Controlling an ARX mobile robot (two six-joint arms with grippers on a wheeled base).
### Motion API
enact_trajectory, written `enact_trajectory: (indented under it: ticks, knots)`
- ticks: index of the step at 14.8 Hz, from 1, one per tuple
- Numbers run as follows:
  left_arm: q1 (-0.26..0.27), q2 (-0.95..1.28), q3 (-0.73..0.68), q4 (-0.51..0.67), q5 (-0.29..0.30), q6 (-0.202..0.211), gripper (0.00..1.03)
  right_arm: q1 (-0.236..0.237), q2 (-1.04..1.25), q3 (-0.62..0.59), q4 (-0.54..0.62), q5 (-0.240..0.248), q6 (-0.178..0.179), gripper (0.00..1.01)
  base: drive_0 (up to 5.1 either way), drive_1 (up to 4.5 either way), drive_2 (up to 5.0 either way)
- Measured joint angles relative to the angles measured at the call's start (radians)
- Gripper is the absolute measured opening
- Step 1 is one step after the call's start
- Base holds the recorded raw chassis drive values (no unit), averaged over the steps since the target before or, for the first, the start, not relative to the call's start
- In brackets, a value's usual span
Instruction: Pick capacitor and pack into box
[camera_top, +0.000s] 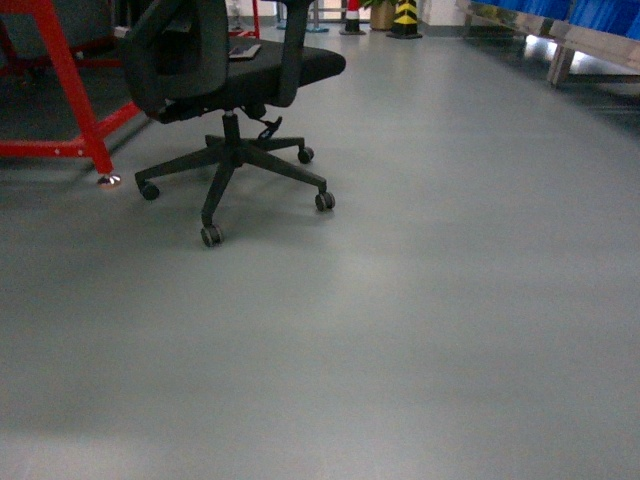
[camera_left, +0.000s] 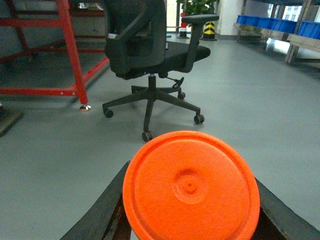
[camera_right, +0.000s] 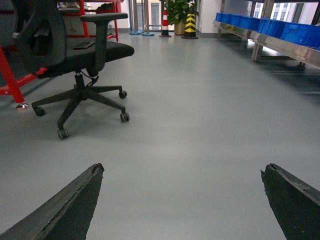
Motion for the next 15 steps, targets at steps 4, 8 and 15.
enact_trajectory:
  ticks: [4, 8, 15]
  knots:
    - [0.0, 0.0, 0.0, -0.001, 0.0, 0.0, 0.44, 0.0, 0.0, 0.0, 0.0, 0.0, 0.0, 0.98, -5.1, 2.4, 2.4]
    - [0.0, 0.0, 0.0, 0.002, 0.0, 0.0, 0.44, 0.0, 0.0, 0.0, -0.003, 0.0, 0.0, 0.98, -5.1, 2.39, 2.4]
    - [0.0, 0.0, 0.0, -0.001, 0.0, 0.0, 0.44, 0.0, 0.0, 0.0, -0.001, 0.0, 0.0, 0.98, -5.1, 2.37, 2.4]
